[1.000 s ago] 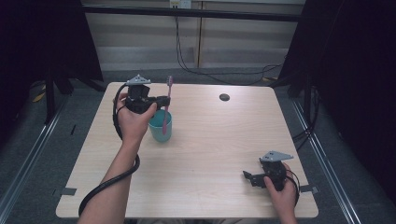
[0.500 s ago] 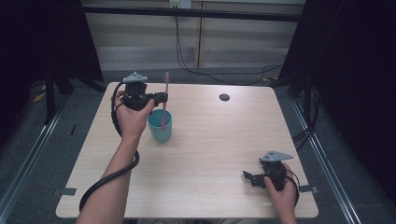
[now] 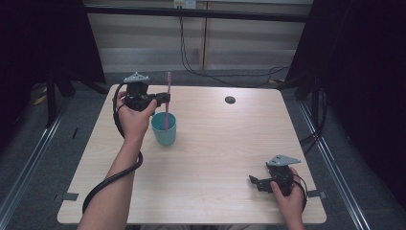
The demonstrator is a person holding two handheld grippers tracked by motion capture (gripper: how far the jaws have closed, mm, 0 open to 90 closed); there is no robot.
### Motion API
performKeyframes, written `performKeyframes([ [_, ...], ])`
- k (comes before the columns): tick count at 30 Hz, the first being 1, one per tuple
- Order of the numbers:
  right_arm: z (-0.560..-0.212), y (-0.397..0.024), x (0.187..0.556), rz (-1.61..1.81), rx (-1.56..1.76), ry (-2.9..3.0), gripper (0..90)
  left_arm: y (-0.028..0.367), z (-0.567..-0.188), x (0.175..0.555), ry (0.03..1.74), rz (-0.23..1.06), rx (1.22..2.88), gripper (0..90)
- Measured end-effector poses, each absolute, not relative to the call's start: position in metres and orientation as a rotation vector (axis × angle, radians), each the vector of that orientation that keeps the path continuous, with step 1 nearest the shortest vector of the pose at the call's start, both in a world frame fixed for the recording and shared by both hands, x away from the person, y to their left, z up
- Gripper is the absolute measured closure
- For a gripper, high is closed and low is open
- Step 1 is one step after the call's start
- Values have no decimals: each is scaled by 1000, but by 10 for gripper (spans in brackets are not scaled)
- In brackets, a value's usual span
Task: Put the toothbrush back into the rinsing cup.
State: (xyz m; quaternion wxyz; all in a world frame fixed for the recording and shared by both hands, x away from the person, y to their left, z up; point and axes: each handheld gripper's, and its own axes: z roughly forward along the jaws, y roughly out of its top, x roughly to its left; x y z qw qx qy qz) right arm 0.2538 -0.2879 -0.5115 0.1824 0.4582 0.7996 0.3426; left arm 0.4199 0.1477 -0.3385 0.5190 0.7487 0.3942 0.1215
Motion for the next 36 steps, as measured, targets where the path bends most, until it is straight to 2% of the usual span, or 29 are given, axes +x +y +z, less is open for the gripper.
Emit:
performKeyframes([
  [23,-512,-288,254,968,1288,2258,101,149,-344,435,941,320,1777,806],
  [36,-512,-288,254,969,1287,2259,101,153,-366,443,979,351,1784,806],
])
